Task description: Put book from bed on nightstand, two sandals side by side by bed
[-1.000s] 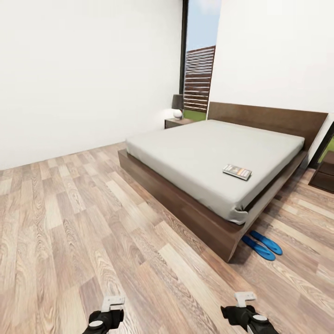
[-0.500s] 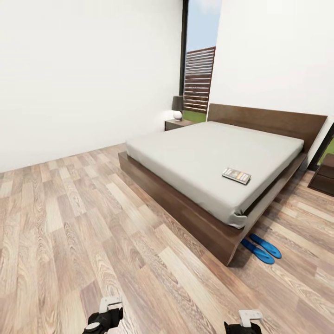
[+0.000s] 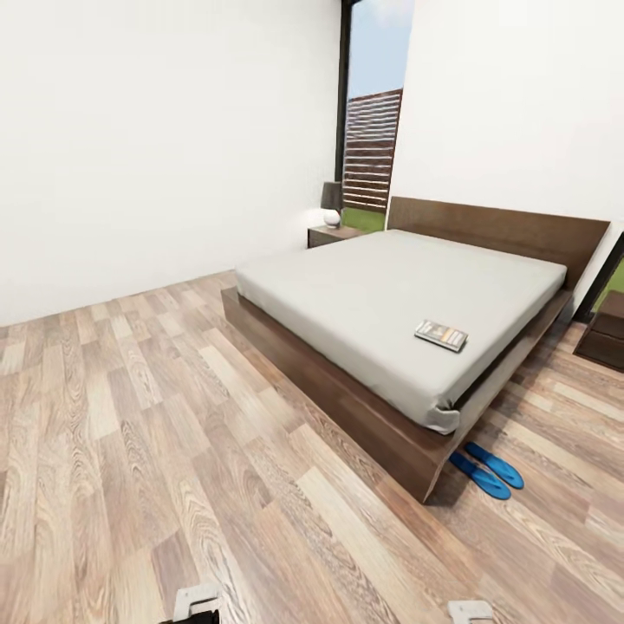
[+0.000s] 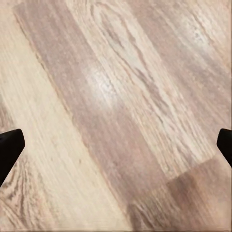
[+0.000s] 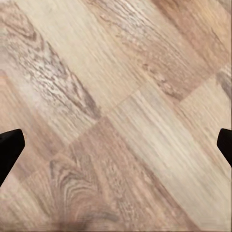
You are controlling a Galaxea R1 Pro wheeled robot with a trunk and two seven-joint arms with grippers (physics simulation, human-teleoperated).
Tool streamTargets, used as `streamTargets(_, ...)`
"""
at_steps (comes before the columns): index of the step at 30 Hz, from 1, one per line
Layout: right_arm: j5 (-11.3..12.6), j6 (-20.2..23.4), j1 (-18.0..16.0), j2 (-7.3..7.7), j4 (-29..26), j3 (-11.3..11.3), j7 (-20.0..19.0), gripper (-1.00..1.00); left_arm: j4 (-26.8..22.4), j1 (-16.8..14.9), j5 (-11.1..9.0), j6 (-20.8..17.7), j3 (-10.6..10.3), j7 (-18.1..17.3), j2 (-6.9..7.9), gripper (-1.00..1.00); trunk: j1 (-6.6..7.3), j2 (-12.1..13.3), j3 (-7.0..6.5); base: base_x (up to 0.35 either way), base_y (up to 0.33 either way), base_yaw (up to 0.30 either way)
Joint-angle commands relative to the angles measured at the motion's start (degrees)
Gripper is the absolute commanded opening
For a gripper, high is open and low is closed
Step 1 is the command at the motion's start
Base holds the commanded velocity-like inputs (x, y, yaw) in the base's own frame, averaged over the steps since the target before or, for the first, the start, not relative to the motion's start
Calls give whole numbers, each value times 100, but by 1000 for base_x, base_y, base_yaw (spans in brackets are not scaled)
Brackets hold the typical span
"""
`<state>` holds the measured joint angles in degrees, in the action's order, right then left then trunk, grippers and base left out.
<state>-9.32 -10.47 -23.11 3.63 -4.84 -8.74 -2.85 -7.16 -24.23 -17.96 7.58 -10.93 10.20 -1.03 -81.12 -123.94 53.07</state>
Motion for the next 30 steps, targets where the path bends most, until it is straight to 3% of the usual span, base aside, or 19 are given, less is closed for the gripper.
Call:
streamTargets(1,-54,-15,-3,-10,272,-51,-22,100,30,-3,-57,21,-50,25,-4,100,24,40,-14,0,0,0)
streamTargets(7,-51,-6,41,-54,678,-45,-26,100,65,-3,-174,24,-52,25,-20,100,155,280,-122,0,0,0)
streamTargets(9,-46,-4,62,-156,746,-48,-30,100,72,-3,-232,24,-53,25,-1,100,199,361,-158,0,0,0)
streamTargets(12,-39,-9,66,-180,750,-54,-31,100,73,-3,-249,24,-54,25,14,100,265,481,-212,0,0,0)
streamTargets(30,-36,-16,69,-207,755,-58,-31,100,65,-3,-252,24,-55,25,-11,100,661,1203,-535,0,0,0)
